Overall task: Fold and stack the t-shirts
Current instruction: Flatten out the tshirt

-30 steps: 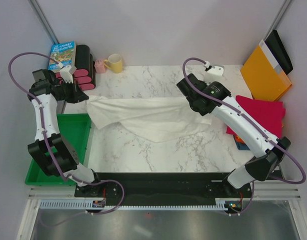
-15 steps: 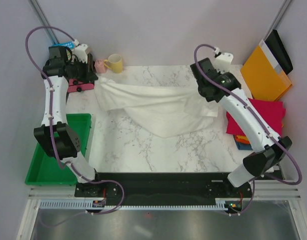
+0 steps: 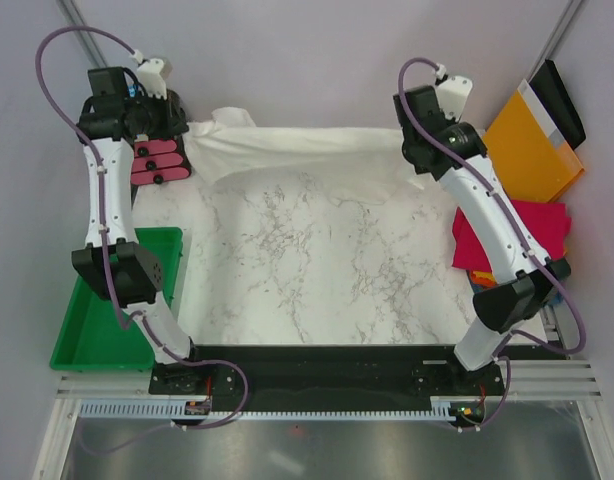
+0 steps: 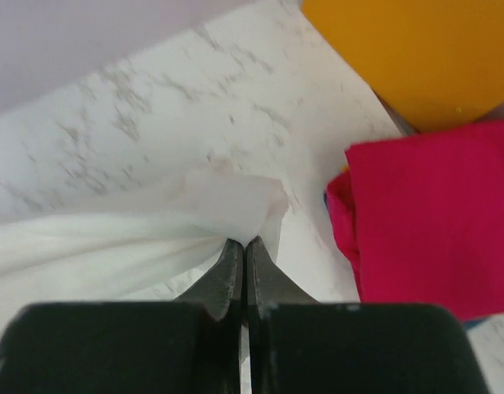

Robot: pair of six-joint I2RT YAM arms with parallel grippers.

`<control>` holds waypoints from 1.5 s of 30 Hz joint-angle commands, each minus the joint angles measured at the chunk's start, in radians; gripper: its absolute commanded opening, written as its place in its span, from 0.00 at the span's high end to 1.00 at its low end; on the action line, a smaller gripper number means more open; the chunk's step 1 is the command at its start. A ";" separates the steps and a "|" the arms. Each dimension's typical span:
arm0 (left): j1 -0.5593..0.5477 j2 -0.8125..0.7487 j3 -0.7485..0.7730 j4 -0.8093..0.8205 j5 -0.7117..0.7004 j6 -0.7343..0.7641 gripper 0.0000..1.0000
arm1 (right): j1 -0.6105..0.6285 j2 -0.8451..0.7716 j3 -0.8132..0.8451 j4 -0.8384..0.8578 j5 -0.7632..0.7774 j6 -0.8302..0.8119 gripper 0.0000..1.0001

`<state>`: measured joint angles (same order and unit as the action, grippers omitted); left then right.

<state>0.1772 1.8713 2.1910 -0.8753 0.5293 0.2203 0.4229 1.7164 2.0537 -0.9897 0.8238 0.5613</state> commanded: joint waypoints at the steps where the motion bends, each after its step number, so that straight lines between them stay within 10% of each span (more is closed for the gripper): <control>1: 0.011 -0.177 -0.321 0.042 -0.017 0.076 0.98 | 0.022 -0.200 -0.328 0.060 -0.043 0.067 1.00; 6: 0.041 -0.437 -0.626 0.074 0.018 0.171 0.98 | 0.100 -0.407 -0.536 0.013 -0.020 0.150 1.00; 14: 0.137 -0.598 -0.703 0.042 0.155 0.140 0.98 | 0.145 -0.546 -0.537 -0.104 0.001 0.201 1.00; 32: -0.002 -0.141 -0.619 0.153 0.012 0.123 0.98 | 0.045 -0.026 -0.475 0.108 0.006 0.051 1.00; 34: -0.008 -0.092 -0.594 0.156 0.005 0.114 0.75 | 0.033 0.008 -0.425 0.111 0.005 0.045 0.99; 39: -0.005 -0.109 -0.568 0.206 -0.015 0.065 0.13 | 0.034 -0.006 -0.408 0.189 -0.029 0.020 0.42; 45: -0.005 -0.184 -0.600 0.222 -0.037 0.044 0.00 | 0.050 -0.063 -0.479 0.189 -0.031 0.040 0.15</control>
<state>0.1688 1.7813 1.5806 -0.6987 0.5190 0.2935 0.4599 1.7340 1.6039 -0.8276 0.7837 0.5896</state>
